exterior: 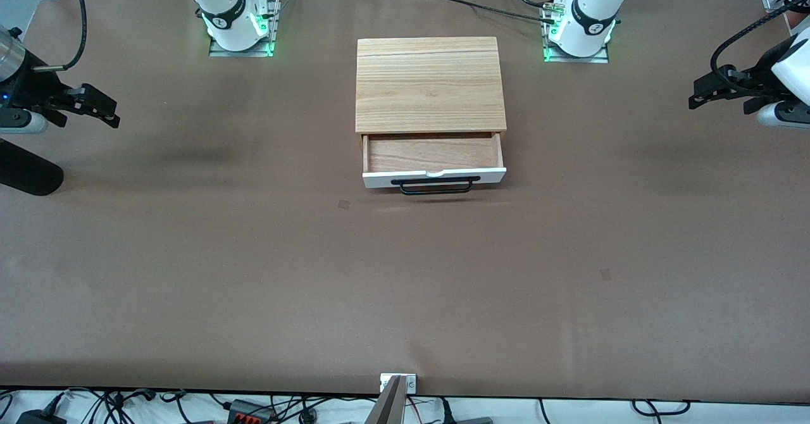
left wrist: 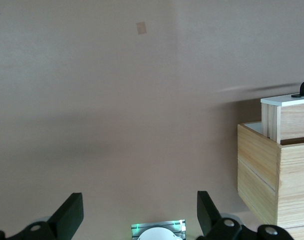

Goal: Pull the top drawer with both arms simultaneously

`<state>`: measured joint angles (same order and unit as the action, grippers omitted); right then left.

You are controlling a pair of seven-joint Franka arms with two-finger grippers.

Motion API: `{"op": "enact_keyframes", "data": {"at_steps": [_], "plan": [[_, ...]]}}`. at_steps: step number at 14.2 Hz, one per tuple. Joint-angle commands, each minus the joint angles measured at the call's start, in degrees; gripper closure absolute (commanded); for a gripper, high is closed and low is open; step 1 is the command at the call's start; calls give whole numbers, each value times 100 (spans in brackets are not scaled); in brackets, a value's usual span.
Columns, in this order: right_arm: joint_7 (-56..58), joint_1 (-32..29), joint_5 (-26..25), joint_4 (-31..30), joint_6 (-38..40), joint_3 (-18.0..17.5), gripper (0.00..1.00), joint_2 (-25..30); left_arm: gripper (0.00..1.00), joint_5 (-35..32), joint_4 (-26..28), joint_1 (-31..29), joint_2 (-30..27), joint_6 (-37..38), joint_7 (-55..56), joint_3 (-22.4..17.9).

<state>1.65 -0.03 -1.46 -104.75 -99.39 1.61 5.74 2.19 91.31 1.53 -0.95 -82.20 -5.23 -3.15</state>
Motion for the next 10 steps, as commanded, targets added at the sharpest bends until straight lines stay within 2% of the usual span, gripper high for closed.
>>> {"op": "enact_keyframes", "data": {"at_steps": [1,10], "plan": [[11,-6,-74,51,87,-38,0,50,0,80,-149,-12,77,20,-49,-28],[-16,-14,49,51,-1,-12,0,41,0,80,-140,-47,77,28,-49,-37]]}}
